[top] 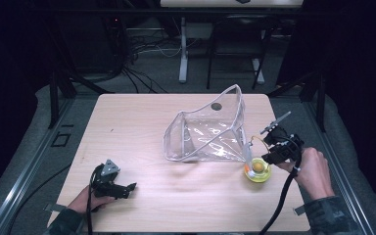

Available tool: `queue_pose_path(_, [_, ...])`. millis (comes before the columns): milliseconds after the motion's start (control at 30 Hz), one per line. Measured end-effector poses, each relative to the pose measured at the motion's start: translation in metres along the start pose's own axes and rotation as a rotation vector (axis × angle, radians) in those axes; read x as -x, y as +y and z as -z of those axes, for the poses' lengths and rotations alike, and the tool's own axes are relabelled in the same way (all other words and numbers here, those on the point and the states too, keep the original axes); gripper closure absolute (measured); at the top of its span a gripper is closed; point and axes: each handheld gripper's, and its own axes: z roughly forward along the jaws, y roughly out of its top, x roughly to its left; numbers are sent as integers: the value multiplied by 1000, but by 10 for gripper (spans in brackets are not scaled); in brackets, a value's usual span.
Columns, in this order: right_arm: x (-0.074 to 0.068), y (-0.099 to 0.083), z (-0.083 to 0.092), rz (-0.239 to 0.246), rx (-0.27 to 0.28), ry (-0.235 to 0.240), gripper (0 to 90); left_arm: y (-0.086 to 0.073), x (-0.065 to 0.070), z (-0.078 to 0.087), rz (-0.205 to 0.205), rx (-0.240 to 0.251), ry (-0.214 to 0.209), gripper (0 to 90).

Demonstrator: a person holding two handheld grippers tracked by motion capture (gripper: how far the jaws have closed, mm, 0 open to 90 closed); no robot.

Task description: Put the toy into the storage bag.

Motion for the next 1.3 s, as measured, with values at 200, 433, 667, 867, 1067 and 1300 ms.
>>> queue_pose_path(200, [-1,7,-4,28,-53,8,717,0,0,0,-1,0,0,0])
queue_pose_path(433, [-1,10,-6,39,-62,4,861,0,0,0,0,0,0,0])
queue_pose_path(667, [3,13,-6,34,-63,3,876,0,0,0,0,0,0,0])
queue_pose_path(867, [7,15,-3,20,-55,8,877,0,0,0,0,0,0,0])
queue_pose_path(1067, [10,20,8,29,-56,-1,877,0,0,0,0,0,0,0])
queue_pose_path(1300, [13,24,16,16,-42,-7,878,0,0,0,0,0,0,0])
